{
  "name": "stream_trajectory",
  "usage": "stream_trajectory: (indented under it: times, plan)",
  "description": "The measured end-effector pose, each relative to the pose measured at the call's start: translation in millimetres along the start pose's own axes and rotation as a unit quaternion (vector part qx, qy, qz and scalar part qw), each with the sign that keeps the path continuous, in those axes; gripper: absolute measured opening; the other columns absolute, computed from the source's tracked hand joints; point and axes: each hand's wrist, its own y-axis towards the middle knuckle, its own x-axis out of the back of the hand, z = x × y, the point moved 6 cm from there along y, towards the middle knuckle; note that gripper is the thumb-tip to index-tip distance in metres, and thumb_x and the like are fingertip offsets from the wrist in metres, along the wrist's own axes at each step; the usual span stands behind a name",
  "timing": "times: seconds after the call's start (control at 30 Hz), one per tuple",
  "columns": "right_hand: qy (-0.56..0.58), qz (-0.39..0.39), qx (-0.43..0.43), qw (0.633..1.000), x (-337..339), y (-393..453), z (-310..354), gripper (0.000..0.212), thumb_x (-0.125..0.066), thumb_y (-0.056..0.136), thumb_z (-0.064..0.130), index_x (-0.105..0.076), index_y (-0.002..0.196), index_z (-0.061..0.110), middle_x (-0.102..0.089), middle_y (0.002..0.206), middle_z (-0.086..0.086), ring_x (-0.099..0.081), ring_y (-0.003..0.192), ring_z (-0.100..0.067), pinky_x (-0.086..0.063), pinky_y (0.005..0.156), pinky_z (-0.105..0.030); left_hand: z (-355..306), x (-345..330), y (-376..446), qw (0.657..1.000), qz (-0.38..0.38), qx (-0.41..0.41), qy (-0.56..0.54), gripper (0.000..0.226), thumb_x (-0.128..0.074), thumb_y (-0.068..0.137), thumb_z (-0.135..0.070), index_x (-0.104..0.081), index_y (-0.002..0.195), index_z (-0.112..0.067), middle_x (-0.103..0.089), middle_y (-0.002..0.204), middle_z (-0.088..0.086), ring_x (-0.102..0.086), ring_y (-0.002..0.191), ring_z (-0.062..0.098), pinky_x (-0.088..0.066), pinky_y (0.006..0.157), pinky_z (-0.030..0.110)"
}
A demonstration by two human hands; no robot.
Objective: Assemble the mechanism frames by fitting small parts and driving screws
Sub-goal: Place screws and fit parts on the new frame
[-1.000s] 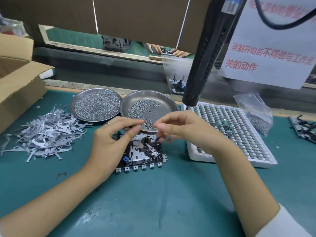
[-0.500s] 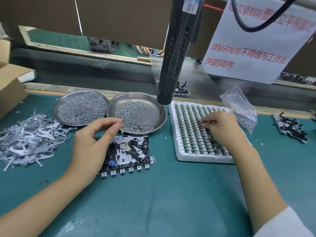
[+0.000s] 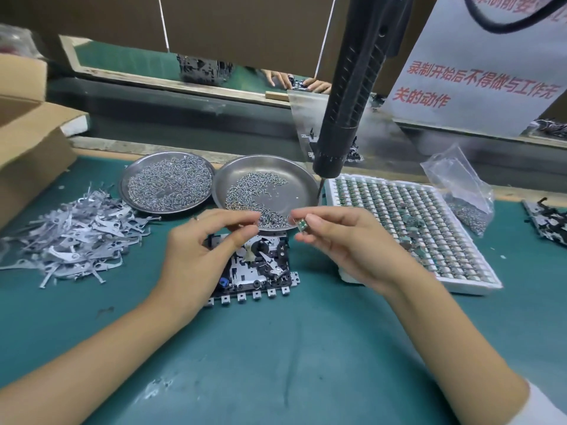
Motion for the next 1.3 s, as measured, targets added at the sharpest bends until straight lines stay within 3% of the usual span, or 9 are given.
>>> stream_trajectory:
  times: [0.1,0.27,0.43,0.6,0.83,1.03,1.13,1.3]
  plan:
    - [0.000,0.005,-0.019,1.000,-14,0,-14,0.028,-0.070,0.069,0.012,-0.073,0.097,0.008,-0.073,0.095,-0.010,-0.070,0.084,-0.016,-0.054,0.085,-0.023,-6,-3,-1,0.999,0.018,-0.035,0.030,0.018,-0.067,0.076,-0.023,-0.069,0.092,-0.033,-0.069,0.097,-0.020,-0.062,0.090,-0.003,-0.042,0.083,0.010]
    - [0.039,-0.010,-0.001,0.999,-24,-2,-19,0.030,-0.069,0.068,0.006,-0.071,0.098,0.007,-0.073,0.086,-0.007,-0.071,0.077,-0.017,-0.053,0.073,-0.018,-8,-4,-3,0.999,0.029,-0.034,0.028,0.016,-0.067,0.077,-0.025,-0.070,0.091,-0.032,-0.069,0.093,-0.019,-0.064,0.087,0.004,-0.050,0.084,0.034]
    - [0.078,-0.021,0.005,0.997,-27,-3,-19,0.028,-0.067,0.069,0.004,-0.071,0.097,0.001,-0.074,0.089,-0.012,-0.071,0.083,-0.017,-0.053,0.075,-0.018,-7,-4,-3,0.999,0.034,-0.018,0.018,0.018,-0.068,0.076,-0.029,-0.069,0.093,-0.035,-0.069,0.085,-0.014,-0.064,0.078,0.007,-0.046,0.076,0.016]
    - [0.070,-0.020,0.001,0.997,-29,-4,-20,0.031,-0.070,0.067,0.007,-0.072,0.098,0.004,-0.074,0.093,-0.013,-0.070,0.088,-0.017,-0.053,0.079,-0.019,-6,-4,-3,0.999,0.035,-0.009,0.016,0.018,-0.069,0.076,-0.029,-0.069,0.093,-0.034,-0.069,0.083,-0.014,-0.065,0.077,0.009,-0.048,0.079,0.024]
    - [0.063,-0.025,0.024,0.997,-30,-4,-19,0.028,-0.069,0.070,0.011,-0.072,0.098,0.004,-0.074,0.093,-0.011,-0.070,0.088,-0.017,-0.054,0.077,-0.021,-7,-5,-3,0.999,0.040,-0.016,-0.002,0.017,-0.069,0.075,-0.025,-0.071,0.091,-0.029,-0.070,0.081,-0.007,-0.064,0.079,0.008,-0.046,0.071,0.010]
    - [0.015,-0.040,0.038,0.998,-29,-6,-18,0.033,-0.070,0.072,0.015,-0.071,0.103,0.003,-0.074,0.099,-0.011,-0.069,0.095,-0.018,-0.054,0.078,-0.023,-8,-5,-3,0.999,0.045,-0.017,0.019,0.015,-0.069,0.075,-0.031,-0.069,0.088,-0.038,-0.068,0.083,-0.021,-0.062,0.080,0.008,-0.048,0.080,0.030]
    - [-0.046,-0.047,0.067,0.996,-30,-7,-14,0.023,-0.070,0.079,0.010,-0.072,0.102,0.006,-0.075,0.095,-0.007,-0.070,0.088,-0.013,-0.053,0.074,-0.020,-7,-6,-4,0.998,0.051,-0.018,0.019,0.013,-0.072,0.076,-0.032,-0.069,0.087,-0.037,-0.067,0.084,-0.023,-0.061,0.081,0.009,-0.048,0.081,0.037]
    - [-0.131,-0.044,0.120,0.983,-32,-11,-8,0.019,-0.070,0.084,0.009,-0.073,0.099,0.018,-0.075,0.095,-0.001,-0.069,0.088,-0.012,-0.050,0.073,-0.018,-10,-6,-2,0.997,0.057,-0.043,0.023,0.011,-0.071,0.078,-0.025,-0.070,0.089,-0.027,-0.065,0.089,-0.010,-0.059,0.087,0.005,-0.044,0.080,0.018]
